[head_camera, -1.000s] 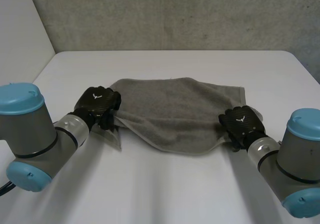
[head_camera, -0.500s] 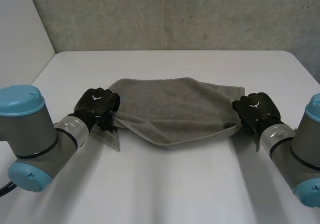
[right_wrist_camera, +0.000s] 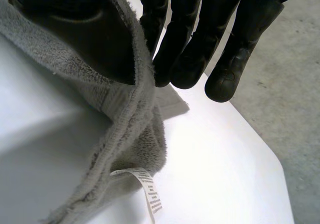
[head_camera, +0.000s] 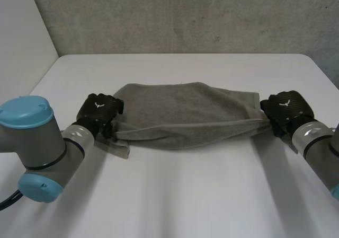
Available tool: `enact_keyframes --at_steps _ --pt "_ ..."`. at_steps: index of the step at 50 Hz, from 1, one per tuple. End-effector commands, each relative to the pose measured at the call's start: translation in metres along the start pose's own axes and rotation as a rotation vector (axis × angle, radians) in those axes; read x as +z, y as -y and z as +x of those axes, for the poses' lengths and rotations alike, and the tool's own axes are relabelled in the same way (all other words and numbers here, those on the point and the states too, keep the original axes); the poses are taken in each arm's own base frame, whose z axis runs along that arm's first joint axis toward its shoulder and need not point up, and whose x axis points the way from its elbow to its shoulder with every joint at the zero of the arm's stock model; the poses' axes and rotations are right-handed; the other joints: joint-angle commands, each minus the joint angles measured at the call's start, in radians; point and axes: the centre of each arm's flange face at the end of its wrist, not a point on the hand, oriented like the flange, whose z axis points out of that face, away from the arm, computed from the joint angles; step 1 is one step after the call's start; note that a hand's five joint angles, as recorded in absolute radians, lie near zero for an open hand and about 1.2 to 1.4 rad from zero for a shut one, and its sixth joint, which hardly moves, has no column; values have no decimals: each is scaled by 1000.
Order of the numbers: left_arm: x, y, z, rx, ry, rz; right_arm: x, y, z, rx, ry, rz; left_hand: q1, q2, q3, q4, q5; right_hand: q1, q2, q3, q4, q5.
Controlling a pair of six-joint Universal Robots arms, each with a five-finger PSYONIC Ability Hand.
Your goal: Fold the towel.
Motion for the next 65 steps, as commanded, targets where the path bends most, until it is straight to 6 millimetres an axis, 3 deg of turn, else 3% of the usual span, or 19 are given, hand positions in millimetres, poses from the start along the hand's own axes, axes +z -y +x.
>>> enact_keyframes --at_steps 1,10,13,15,22,25,27,33,40,52,65 --pt "0 -5 -5 141 61 -38 0 3 15 3 -44 7 -168 -171 -162 -172 -340 58 74 61 55 50" --pt "-3 5 -12 154 111 -22 -6 12 22 0 -66 36 -107 -110 -101 -110 -278 58 74 61 55 50" --pt "-6 11 -16 154 121 -7 -7 12 20 -1 -62 35 87 84 93 84 -85 58 74 61 55 50" --pt "-8 11 -14 149 112 -8 -7 11 18 -1 -56 31 196 192 201 192 24 58 74 61 55 50" --pt "-15 7 2 147 56 -25 -7 7 14 2 -43 17 164 160 169 160 -8 58 74 61 55 50" --pt "-22 8 17 120 3 -15 -7 7 14 2 -42 17 40 37 46 37 -131 58 74 61 55 50" --pt "-29 16 26 40 -25 12 -7 6 13 2 -33 19 -322 -325 -316 -326 -494 58 74 61 55 50" --pt "-31 27 36 -96 -58 46 -6 7 11 5 -13 31 -427 -430 -421 -430 -598 58 74 61 55 50" --pt "-8 18 52 -159 -81 35 -7 4 7 6 4 24 -397 -400 -392 -401 -569 58 74 61 55 50" --pt "22 10 60 -148 -74 45 -5 -1 2 7 19 9 -312 -316 -307 -316 -484 58 74 61 55 50" --pt "33 3 44 48 100 4 -5 -2 4 5 15 8 -118 -121 -113 -122 -290 58 74 61 55 50"
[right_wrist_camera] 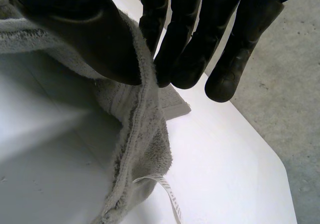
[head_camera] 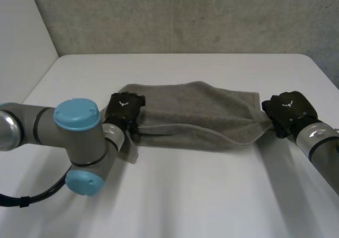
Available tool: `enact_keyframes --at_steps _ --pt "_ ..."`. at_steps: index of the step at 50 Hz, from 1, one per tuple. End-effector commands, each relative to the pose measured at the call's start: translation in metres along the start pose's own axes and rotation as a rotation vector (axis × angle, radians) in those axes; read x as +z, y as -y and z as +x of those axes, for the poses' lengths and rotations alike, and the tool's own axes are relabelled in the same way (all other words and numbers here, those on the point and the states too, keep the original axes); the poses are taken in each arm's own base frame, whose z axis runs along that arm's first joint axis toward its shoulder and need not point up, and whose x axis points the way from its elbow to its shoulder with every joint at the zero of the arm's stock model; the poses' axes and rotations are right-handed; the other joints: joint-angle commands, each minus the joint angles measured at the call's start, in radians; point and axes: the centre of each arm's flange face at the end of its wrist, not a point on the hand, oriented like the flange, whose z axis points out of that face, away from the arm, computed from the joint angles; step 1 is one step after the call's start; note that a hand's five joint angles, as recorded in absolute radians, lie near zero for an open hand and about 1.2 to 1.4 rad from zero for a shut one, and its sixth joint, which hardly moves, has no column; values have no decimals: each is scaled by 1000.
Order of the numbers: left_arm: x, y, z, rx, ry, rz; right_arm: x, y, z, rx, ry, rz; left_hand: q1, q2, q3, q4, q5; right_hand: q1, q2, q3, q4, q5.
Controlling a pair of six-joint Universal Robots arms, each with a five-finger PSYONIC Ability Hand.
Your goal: Fold the towel.
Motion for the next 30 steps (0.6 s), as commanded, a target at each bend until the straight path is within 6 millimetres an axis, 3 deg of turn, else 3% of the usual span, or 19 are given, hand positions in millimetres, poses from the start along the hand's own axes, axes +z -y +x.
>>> enact_keyframes --at_steps 1,11,13,17,22,24,28,30 --pt "0 -2 -13 158 91 -28 1 0 3 -3 -9 2 20 25 20 22 -160 56 74 61 55 50" --pt "-20 21 -22 183 128 -3 2 3 8 -5 -27 7 147 151 146 148 -33 56 74 61 55 50" --pt "-27 32 -25 184 131 19 0 6 9 -6 -28 9 588 592 587 589 408 56 74 61 55 50" --pt "-34 43 -29 191 140 38 -4 12 12 -4 -24 3 853 857 853 855 673 56 74 61 55 50" --pt "-41 59 -40 217 150 72 -16 32 20 -1 -20 16 854 858 853 856 674 56 74 61 55 50" --pt "-48 81 -47 235 132 130 -25 46 26 -4 -19 23 854 858 853 856 674 56 74 61 55 50" --pt "-56 100 -62 237 135 172 -34 62 34 -3 -14 37 854 858 853 856 674 56 74 61 55 50" --pt "-64 116 -77 237 151 197 -45 79 40 -12 -10 79 854 858 853 856 674 56 74 61 55 50"
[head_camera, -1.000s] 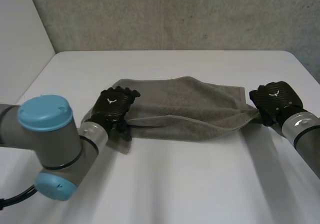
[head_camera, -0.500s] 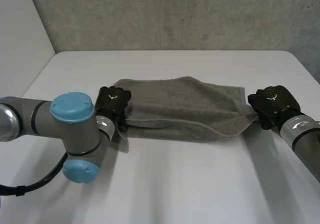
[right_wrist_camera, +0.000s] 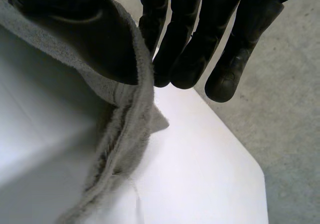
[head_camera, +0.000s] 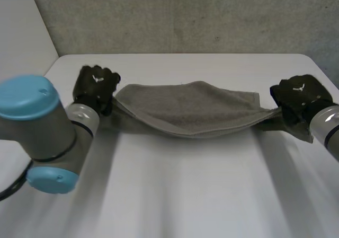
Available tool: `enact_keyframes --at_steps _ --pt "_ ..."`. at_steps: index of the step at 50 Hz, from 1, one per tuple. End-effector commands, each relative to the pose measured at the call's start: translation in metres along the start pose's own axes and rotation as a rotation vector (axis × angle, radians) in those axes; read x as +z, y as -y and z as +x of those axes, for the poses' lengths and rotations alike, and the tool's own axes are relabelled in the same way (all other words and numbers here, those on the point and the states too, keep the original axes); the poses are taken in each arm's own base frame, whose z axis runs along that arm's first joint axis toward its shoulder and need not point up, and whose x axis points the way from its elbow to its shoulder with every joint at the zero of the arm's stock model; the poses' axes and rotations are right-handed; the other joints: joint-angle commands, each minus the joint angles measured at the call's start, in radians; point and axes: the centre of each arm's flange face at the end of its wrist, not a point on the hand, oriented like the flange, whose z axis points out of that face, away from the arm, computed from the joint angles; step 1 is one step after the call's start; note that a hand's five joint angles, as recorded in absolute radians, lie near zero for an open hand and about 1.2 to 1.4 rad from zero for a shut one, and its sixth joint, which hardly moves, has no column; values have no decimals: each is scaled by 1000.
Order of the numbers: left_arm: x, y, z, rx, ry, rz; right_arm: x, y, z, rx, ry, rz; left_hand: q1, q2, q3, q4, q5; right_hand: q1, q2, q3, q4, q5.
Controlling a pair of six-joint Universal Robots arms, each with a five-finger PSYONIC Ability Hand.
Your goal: Fold the towel.
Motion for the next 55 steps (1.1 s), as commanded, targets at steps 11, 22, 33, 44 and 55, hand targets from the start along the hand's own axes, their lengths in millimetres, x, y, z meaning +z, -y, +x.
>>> enact_keyframes --at_steps 11,22,33,44,55 --pt "-28 22 -58 19 -45 -11 -44 39 27 -59 132 -57 -64 -116 -144 -123 -262 55 74 61 55 50" --pt "-44 -19 -59 96 -139 -166 -53 18 16 -188 293 -222 -64 -116 -144 -123 -262 55 74 61 55 50" --pt "-22 -6 -71 110 -92 -98 -29 28 29 -167 199 -123 -64 -116 -144 -123 -262 55 74 61 55 50" --pt "60 -15 -45 138 -123 -21 49 31 17 -242 109 -123 -64 -116 -144 -123 -262 55 74 61 55 50" --pt "90 97 -113 97 300 506 72 129 75 -233 -453 496 -64 -116 -144 -123 -262 55 74 61 55 50"
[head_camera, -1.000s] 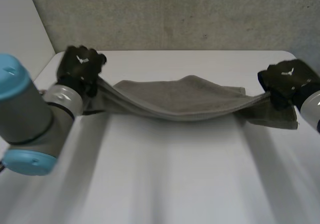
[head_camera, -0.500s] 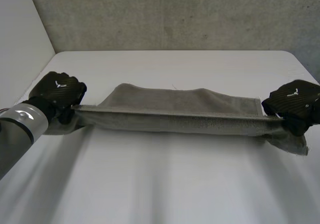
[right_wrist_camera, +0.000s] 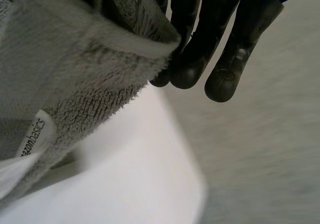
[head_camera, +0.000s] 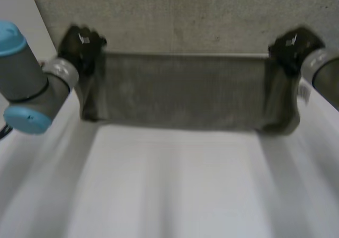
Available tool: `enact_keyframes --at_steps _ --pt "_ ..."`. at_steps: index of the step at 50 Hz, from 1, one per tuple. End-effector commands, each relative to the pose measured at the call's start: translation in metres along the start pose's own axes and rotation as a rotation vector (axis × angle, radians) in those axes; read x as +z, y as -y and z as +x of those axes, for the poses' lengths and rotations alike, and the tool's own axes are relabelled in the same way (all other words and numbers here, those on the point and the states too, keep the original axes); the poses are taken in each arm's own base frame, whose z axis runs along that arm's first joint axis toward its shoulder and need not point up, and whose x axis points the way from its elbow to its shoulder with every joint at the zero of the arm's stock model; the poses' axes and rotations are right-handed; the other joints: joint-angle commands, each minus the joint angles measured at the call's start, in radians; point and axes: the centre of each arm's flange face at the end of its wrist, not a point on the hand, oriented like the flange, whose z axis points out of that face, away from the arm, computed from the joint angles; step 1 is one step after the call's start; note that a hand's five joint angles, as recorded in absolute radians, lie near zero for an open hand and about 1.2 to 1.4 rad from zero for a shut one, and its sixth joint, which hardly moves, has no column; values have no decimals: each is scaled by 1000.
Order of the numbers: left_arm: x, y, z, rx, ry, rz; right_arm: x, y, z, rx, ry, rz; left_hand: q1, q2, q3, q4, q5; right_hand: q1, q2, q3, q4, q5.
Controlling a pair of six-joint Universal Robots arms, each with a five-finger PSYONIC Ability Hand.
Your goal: Fold the towel.
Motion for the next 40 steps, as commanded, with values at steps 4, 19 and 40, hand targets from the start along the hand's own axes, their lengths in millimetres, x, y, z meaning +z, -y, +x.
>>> enact_keyframes --at_steps 4,19,40 --pt "11 81 -77 -83 376 395 -14 71 67 49 -420 409 -64 -125 -149 -123 -274 55 74 61 55 28" --pt "-43 -34 21 -214 -82 -184 -29 -15 -41 45 131 -25 -64 -125 -149 -123 -274 55 74 61 55 28" --pt "-133 -15 -11 -222 -73 -194 -125 -18 -27 11 237 -119 -64 -125 -149 -123 -274 55 74 61 55 28"
